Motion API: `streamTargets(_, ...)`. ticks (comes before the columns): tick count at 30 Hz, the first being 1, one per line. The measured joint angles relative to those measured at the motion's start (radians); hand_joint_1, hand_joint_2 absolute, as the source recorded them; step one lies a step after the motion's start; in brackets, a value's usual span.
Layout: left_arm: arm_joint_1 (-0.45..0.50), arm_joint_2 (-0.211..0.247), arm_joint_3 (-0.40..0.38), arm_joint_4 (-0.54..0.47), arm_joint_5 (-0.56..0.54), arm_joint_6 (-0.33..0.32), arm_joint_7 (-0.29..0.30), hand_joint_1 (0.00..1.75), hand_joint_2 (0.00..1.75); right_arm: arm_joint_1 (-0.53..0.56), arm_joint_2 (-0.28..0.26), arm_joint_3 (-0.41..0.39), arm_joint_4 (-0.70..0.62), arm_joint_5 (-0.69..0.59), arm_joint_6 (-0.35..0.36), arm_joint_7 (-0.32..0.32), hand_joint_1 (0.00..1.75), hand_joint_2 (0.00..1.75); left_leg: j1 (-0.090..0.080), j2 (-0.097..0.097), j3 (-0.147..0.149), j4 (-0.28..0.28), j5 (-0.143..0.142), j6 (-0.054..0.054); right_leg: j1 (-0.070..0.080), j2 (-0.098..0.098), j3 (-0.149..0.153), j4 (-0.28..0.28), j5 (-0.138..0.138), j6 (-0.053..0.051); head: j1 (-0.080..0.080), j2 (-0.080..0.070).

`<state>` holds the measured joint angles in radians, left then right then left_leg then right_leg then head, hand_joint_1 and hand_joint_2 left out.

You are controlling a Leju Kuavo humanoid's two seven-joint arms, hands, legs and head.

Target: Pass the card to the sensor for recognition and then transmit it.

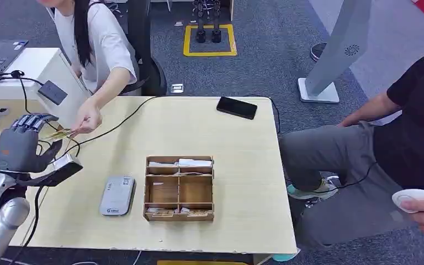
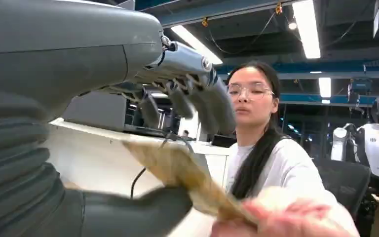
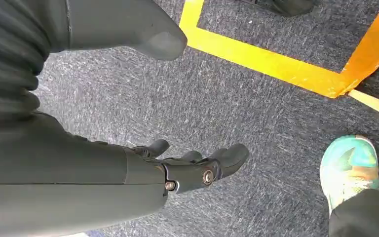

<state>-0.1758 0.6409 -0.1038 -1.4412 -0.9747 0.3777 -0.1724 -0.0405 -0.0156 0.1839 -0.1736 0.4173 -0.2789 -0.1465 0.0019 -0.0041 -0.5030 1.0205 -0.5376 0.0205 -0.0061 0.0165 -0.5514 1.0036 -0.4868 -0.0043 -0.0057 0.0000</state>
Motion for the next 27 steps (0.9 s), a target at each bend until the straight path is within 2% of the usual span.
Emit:
streamTargets(14,0.0,-0.006,0.0,0.0,0.024,0.0,-0.008,1.75,1.75,0.0,0.0,-0.006,0.0,0.004,-0.002,0.0,0.0,1.75,0.0,0.0,0.0,0.0,0.0,0.0,0.0,0.0,0.0,0.0,0.0,0.0,0.0,0.0)
streamTargets(18,0.001,-0.024,0.004,0.0,0.098,0.021,-0.039,1.75,1.75,0.0,0.0,-0.006,0.0,0.008,-0.002,0.0,0.0,1.75,0.0,0.0,0.0,0.0,0.0,0.0,0.0,0.0,0.0,0.0,0.0,0.0,0.0,0.0)
streamTargets(22,0.001,-0.055,0.01,0.0,0.178,0.014,-0.06,1.75,1.75,0.0,0.001,-0.007,0.0,0.008,-0.002,0.0,0.0,1.75,0.0,0.0,0.0,0.0,0.0,0.0,0.0,0.0,0.0,0.0,0.0,0.0,0.0,0.0)
streamTargets(24,0.0,-0.084,0.023,0.0,0.317,-0.056,-0.069,1.75,1.75,0.0,0.001,-0.008,0.0,0.008,-0.006,0.0,0.0,1.75,-0.001,0.0,0.0,0.0,0.0,0.0,0.0,0.0,0.0,0.0,0.0,0.0,0.0,0.0)
streamTargets(27,-0.004,-0.139,0.04,0.0,0.522,-0.207,-0.015,1.75,1.75,0.0,0.003,-0.014,0.0,0.005,-0.011,0.0,0.0,1.75,-0.001,-0.001,0.0,0.0,0.0,0.0,0.0,0.0,0.0,0.0,0.0,0.0,0.0,0.0)
